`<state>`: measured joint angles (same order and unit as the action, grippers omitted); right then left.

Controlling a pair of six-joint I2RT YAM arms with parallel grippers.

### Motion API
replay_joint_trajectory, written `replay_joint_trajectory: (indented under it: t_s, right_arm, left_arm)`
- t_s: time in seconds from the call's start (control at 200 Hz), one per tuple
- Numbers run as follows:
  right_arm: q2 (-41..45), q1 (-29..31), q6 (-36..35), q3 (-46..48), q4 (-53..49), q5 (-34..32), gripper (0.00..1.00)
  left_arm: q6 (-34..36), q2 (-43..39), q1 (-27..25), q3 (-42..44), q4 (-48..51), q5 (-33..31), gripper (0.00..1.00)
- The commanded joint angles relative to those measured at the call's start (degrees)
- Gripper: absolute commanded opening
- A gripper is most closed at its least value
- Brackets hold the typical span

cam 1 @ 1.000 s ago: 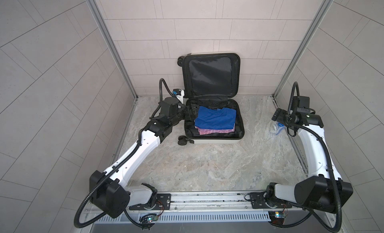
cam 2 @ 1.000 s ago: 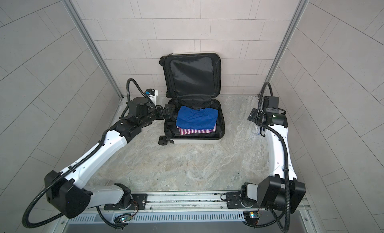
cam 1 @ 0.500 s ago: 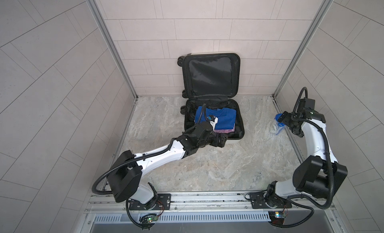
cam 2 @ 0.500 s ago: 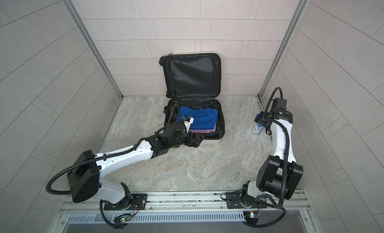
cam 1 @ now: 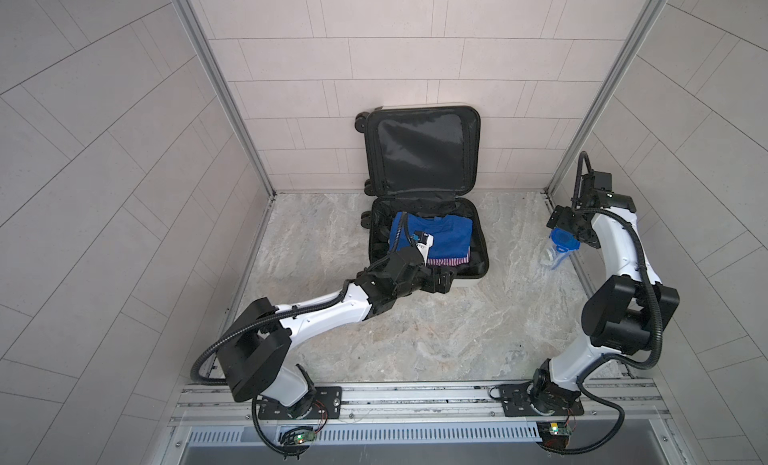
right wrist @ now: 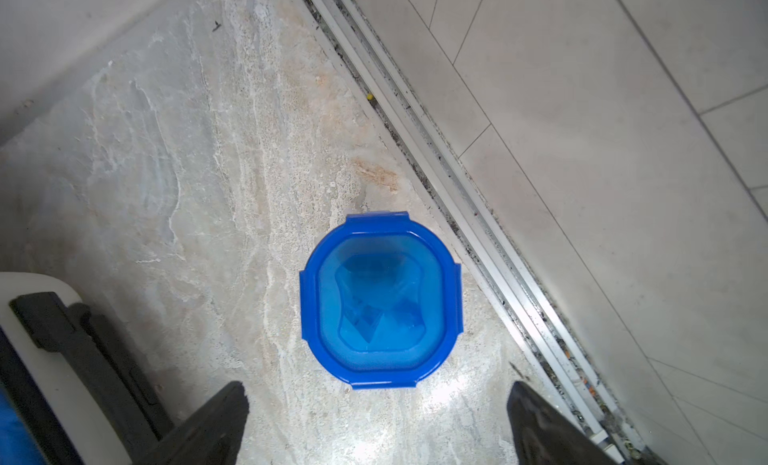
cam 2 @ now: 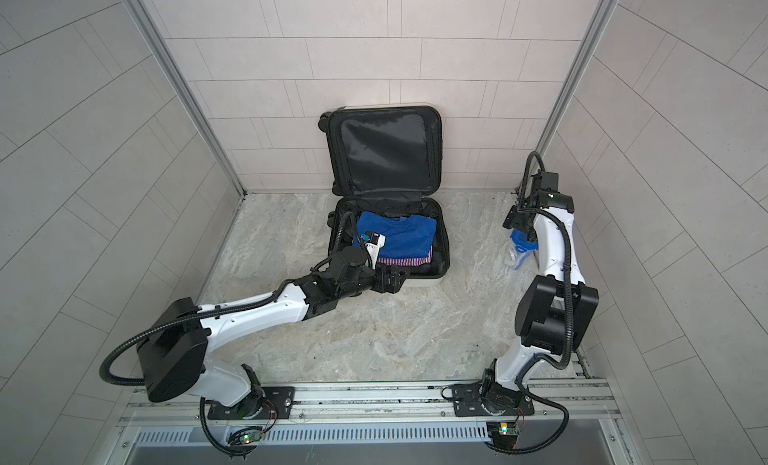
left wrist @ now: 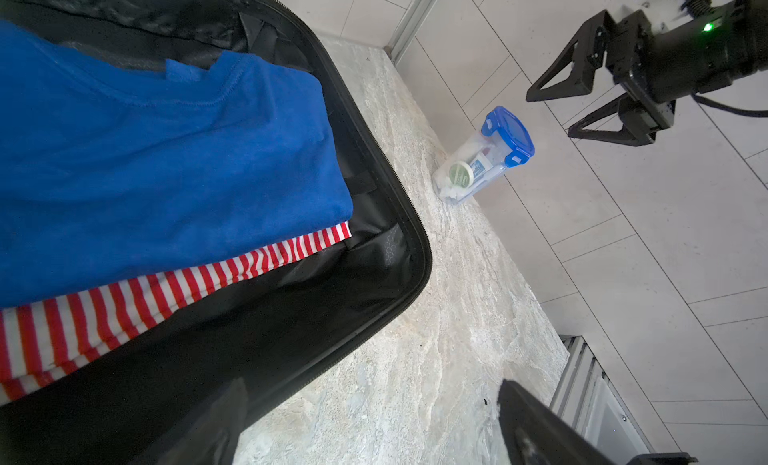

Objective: Pack the luggage
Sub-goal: 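Lower the right gripper around the blue-lidded container while the left gripper holds near the suitcase, then close the right gripper on the blue lid and lift the container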

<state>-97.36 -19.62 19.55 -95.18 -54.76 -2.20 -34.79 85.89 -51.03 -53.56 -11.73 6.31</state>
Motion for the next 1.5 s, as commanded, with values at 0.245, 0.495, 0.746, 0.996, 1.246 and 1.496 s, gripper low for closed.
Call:
replay_joint_trajectory:
  t_s: [0.245, 0.495, 0.746, 0.996, 1.246, 1.496]
  right_arm:
    - [-6.3, 1.5, -5.4, -4.9, -4.7, -7.9, 0.99]
    - [-10.7, 0.9, -6.6, -9.3, -6.2, -6.7, 0.99]
    - [-13.4, -0.1, -6.8, -11.0, -6.9, -6.2, 0.99]
    - [-15.7, -0.2, -6.7, -11.7, -6.8, -5.3, 0.99]
    - [-18.2, -0.2, -6.5, -11.8, -6.1, -4.4, 0.99]
    - [-19.3, -0.2, -6.1, -11.8, -5.6, -4.0, 0.95]
  left_arm:
    - [-2.5, -0.1, -0.2, 2.5, -5.8, 0.7, 1.0]
    - [-2.3, -0.9, -0.1, 3.0, -5.6, 0.5, 1.0]
    - [-2.4, -0.7, -0.1, 2.9, -5.3, 0.6, 1.0]
    - [-2.5, -0.9, -0.1, 2.7, -4.6, 0.5, 1.0]
    - [-2.5, -1.5, -0.1, 2.9, -3.9, 0.0, 1.0]
    - [-2.3, -2.0, -0.1, 2.6, -2.9, -0.2, 1.0]
